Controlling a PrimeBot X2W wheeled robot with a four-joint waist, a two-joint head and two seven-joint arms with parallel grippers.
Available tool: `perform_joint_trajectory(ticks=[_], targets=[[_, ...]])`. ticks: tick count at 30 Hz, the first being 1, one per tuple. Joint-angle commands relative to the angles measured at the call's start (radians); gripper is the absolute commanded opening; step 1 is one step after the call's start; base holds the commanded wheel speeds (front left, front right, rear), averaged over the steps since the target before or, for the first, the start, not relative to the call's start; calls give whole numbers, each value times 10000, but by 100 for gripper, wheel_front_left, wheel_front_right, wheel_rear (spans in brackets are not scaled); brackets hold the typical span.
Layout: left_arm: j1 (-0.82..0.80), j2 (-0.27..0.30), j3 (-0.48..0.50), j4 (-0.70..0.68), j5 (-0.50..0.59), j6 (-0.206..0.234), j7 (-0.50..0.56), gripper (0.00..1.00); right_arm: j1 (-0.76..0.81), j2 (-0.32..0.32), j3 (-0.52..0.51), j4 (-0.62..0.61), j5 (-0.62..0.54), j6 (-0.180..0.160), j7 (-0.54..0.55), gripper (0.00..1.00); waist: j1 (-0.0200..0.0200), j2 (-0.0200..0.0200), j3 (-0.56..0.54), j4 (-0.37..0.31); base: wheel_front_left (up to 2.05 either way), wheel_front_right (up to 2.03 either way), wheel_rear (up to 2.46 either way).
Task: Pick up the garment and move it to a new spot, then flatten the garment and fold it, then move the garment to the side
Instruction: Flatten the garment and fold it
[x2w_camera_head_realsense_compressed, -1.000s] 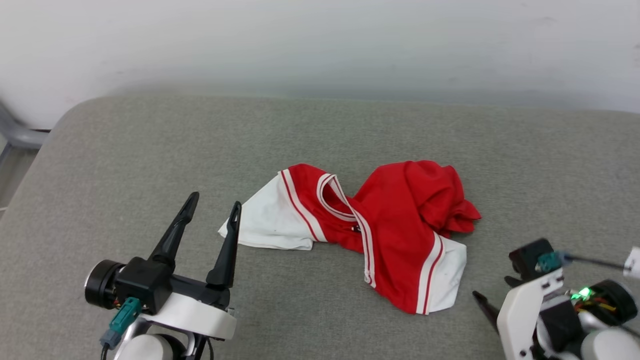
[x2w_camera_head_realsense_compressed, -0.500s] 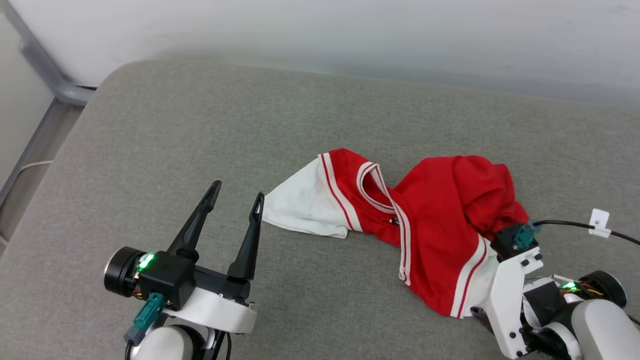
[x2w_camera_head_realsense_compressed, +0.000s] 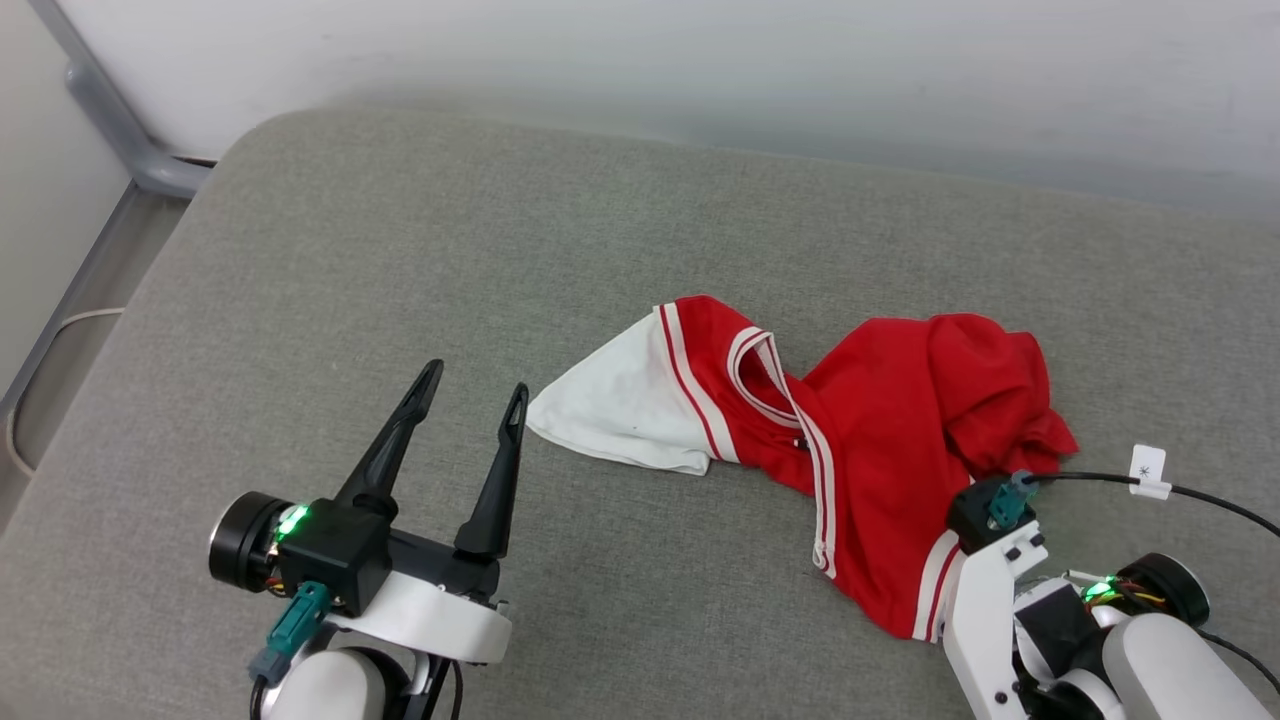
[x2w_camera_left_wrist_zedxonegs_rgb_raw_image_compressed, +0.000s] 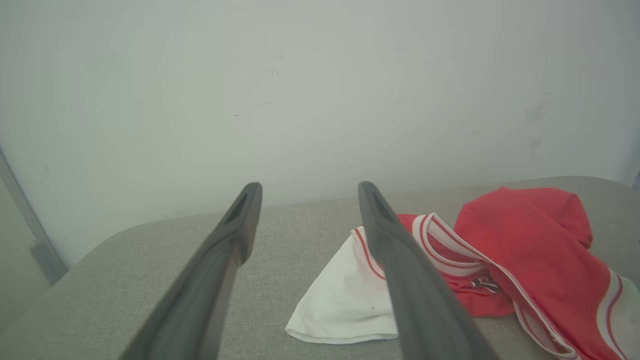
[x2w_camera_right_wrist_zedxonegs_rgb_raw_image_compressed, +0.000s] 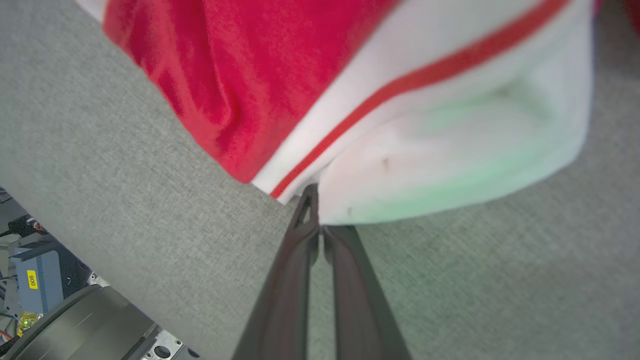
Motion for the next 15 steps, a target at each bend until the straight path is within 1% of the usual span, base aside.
perform_joint_trajectory(ticks=[1,4,9,13,15], targets=[[82,41,69,47,33,-23,-25,100,326,-227,201,263,18,-8,11,0,0,0,-110,-133,0,0,0],[114,46,165,73,10,-22,-25,100,477,-609,287,21,57,-10,-212,0,0,0,-264,-374,0,0,0],[244,45,333,121,-18,-28,-25,100,1169,-1430,293,-675,187,-10,-147,0,0,0,-561,-852,0,0,0],[398,41,408,110,-56,-29,-26,100,2019,-2156,-225,-1168,395,-10,85,0,0,0,-722,-1192,0,0,0],[394,45,402,94,-54,-30,-26,100,2341,-2594,-608,-1335,311,-10,115,0,0,0,-697,-1312,0,0,0]])
